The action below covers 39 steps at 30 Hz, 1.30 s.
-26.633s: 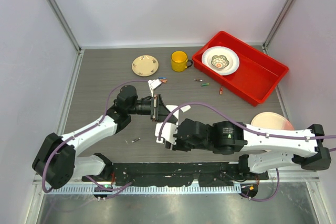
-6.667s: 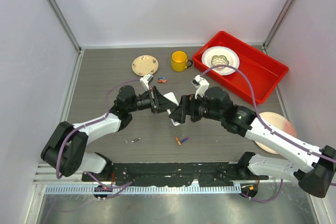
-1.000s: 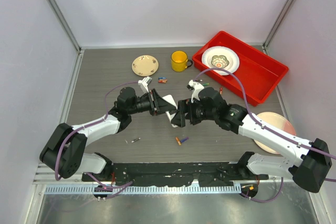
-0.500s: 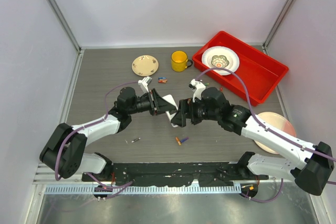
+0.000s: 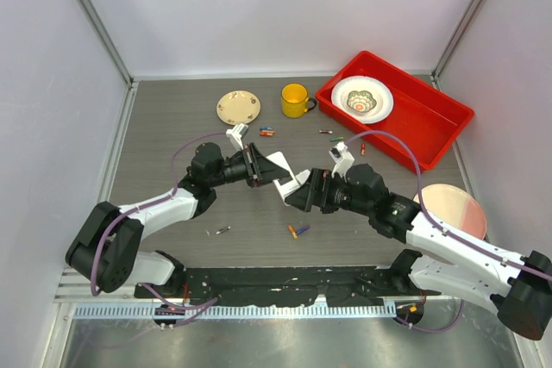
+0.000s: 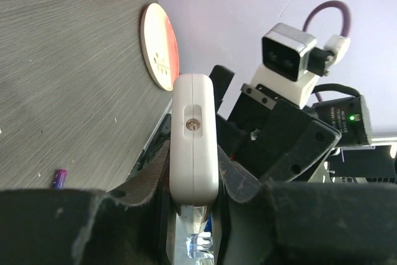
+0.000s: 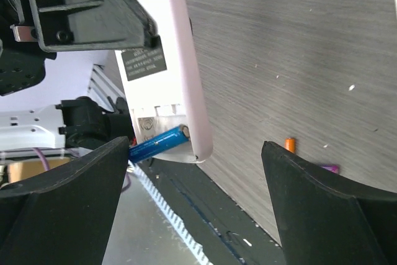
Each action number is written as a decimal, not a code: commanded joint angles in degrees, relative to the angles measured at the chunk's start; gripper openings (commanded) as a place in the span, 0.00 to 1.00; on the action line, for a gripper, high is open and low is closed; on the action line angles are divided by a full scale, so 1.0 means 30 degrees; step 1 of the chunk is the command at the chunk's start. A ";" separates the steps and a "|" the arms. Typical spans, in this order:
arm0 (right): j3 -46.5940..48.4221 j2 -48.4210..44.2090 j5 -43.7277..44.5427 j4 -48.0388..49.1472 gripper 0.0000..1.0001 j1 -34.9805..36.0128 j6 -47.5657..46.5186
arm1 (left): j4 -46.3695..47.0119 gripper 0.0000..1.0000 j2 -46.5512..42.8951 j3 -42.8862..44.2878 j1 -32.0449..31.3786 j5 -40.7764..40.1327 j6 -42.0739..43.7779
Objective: Load the batteries into the remote control
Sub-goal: Load the battery into the remote control.
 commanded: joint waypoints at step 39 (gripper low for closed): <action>0.0819 -0.2190 0.5324 -0.1524 0.81 -0.1181 -0.0743 | -0.5382 0.00 -0.1382 0.1684 -0.0029 -0.2133 0.5053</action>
